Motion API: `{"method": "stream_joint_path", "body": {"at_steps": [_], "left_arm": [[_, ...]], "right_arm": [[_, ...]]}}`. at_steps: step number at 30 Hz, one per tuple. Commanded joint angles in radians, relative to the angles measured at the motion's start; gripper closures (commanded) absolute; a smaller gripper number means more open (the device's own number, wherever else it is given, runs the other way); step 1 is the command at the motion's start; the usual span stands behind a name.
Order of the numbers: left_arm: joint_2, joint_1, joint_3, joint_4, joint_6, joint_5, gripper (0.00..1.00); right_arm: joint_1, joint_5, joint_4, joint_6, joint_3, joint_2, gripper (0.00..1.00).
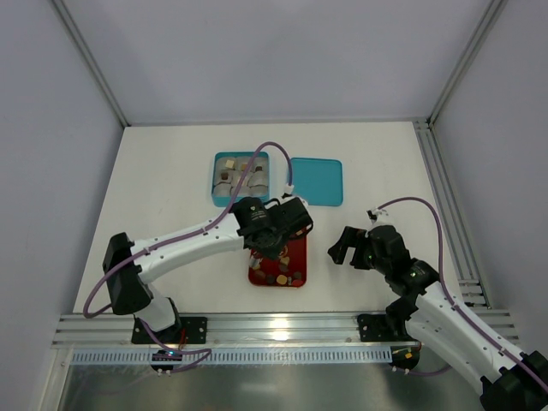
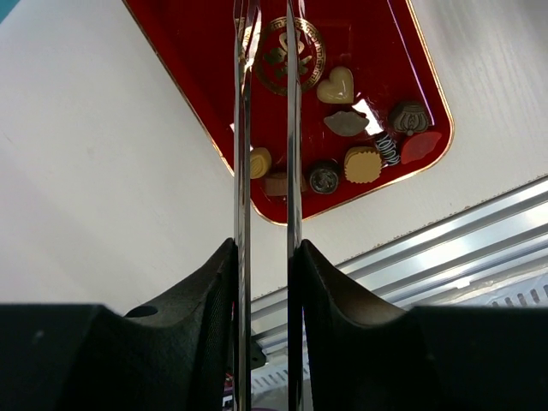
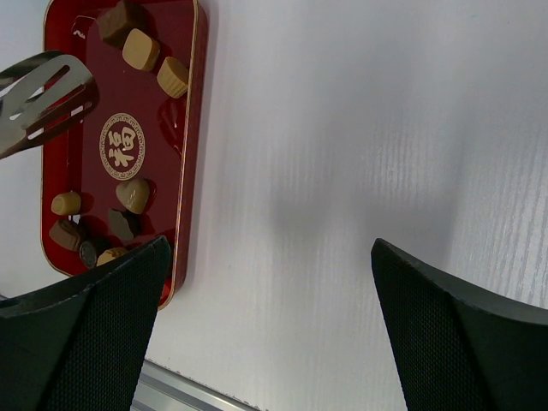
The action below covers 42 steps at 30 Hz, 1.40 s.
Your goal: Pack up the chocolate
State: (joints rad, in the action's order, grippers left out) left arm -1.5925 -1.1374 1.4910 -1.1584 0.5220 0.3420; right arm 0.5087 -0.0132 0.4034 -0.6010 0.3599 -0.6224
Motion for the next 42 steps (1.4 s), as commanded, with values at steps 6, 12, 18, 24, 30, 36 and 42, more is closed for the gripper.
{"method": "stream_joint_path", "body": {"at_steps": [6,12,18,24,30,36,42], "left_arm": [[-0.020,0.002,0.051,0.066,0.004,-0.050,0.61],[-0.047,0.001,0.083,0.080,0.029,-0.055,0.60],[-0.096,0.001,0.118,0.075,0.065,-0.034,0.59],[-0.129,0.001,0.124,0.072,0.098,-0.008,0.59],[-0.152,0.001,0.129,0.083,0.108,-0.005,0.59],[-0.153,0.001,0.129,0.092,0.115,-0.003,0.60],[-0.149,0.001,0.132,0.100,0.118,-0.009,0.59]], "right_arm": [[0.004,-0.002,-0.028,0.001,0.016,-0.002,0.00],[0.004,-0.001,-0.031,-0.002,0.007,0.004,0.00],[0.004,0.001,-0.031,0.001,0.005,0.006,0.00],[0.004,0.001,-0.032,0.000,0.002,0.018,0.00],[0.004,-0.001,-0.031,0.004,0.001,0.023,0.00],[0.002,0.001,-0.032,0.004,-0.001,0.026,0.00],[0.004,-0.001,-0.037,0.006,-0.003,0.023,0.00]]}}
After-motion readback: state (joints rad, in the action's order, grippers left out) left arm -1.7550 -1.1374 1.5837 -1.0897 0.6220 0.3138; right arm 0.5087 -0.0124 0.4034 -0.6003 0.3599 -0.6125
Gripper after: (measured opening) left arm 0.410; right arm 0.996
